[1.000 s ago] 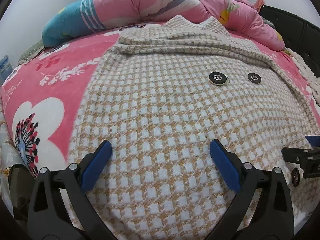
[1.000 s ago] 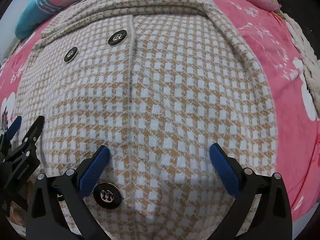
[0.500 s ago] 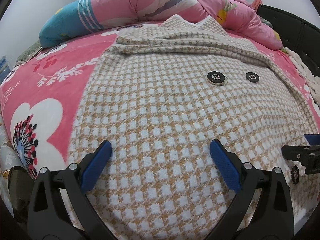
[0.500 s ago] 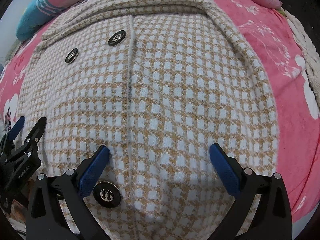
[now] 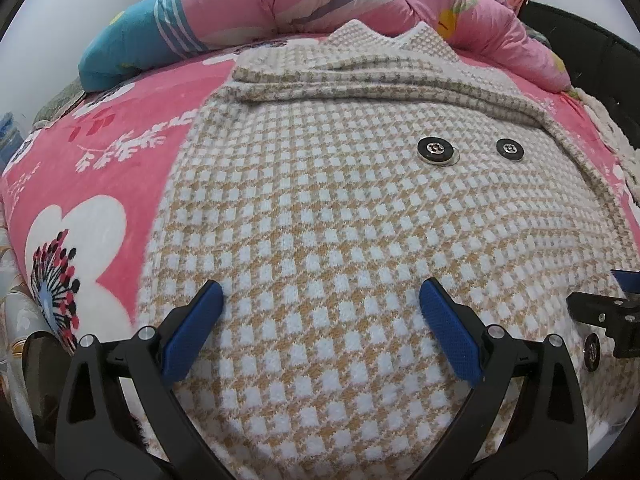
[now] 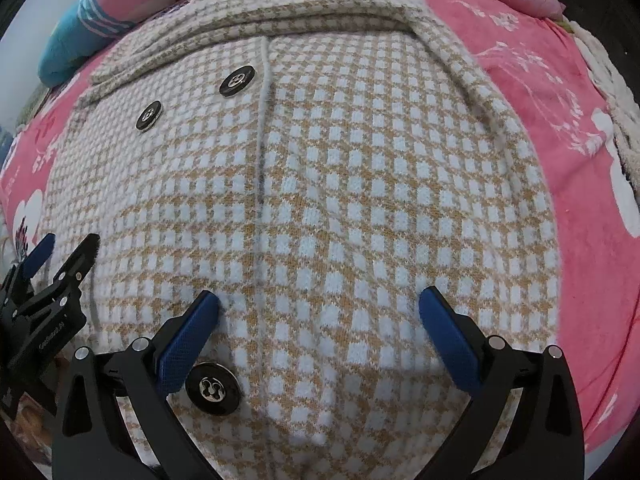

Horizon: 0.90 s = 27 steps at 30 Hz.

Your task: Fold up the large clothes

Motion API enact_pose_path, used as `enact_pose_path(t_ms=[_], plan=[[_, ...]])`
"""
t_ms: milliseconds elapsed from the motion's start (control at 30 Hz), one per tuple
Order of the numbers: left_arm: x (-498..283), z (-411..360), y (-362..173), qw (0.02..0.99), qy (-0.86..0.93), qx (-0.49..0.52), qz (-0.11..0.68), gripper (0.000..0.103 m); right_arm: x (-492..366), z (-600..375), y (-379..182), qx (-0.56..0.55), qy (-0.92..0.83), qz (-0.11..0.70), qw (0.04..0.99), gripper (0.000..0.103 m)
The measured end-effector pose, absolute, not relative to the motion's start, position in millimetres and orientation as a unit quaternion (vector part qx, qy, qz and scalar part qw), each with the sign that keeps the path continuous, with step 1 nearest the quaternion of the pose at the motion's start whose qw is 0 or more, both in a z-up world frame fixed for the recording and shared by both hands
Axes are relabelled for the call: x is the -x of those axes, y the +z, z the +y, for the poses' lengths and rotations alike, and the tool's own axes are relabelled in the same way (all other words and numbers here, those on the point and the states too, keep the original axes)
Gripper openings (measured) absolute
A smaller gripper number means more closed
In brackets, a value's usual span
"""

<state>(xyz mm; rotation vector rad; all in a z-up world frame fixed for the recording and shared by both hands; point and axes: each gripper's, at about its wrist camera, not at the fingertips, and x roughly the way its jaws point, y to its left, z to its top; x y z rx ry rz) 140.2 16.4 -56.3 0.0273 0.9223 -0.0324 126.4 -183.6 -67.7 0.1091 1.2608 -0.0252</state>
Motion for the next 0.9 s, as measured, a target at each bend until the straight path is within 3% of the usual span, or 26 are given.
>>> enact_pose_path(t_ms=[333,533,667,900], plan=[[-150.3,8.4,-58.8,0.881,0.002,-0.040,0.471,0.095,-94.9,-177.1,-58.4,-0.034,0.032,0.568,0.822,0.097],[-145.2,6.0,-62.2,0.886,0.002,-0.052,0.461,0.096,-49.6,-163.8,-51.8,0.040,0.071,0.500,0.862,0.097],[-143.8,6.3,-60.9,0.886,-0.004,-0.033,0.463,0.095,-40.3,-166.6,-66.5,0.009,0.106,0.471,0.876,0.097],[-87.2,44.9,-28.6,0.920,-0.005,-0.009,0.391,0.095,-42.9,-177.7,-64.2,-0.011,0.129,0.477,0.869,0.097]])
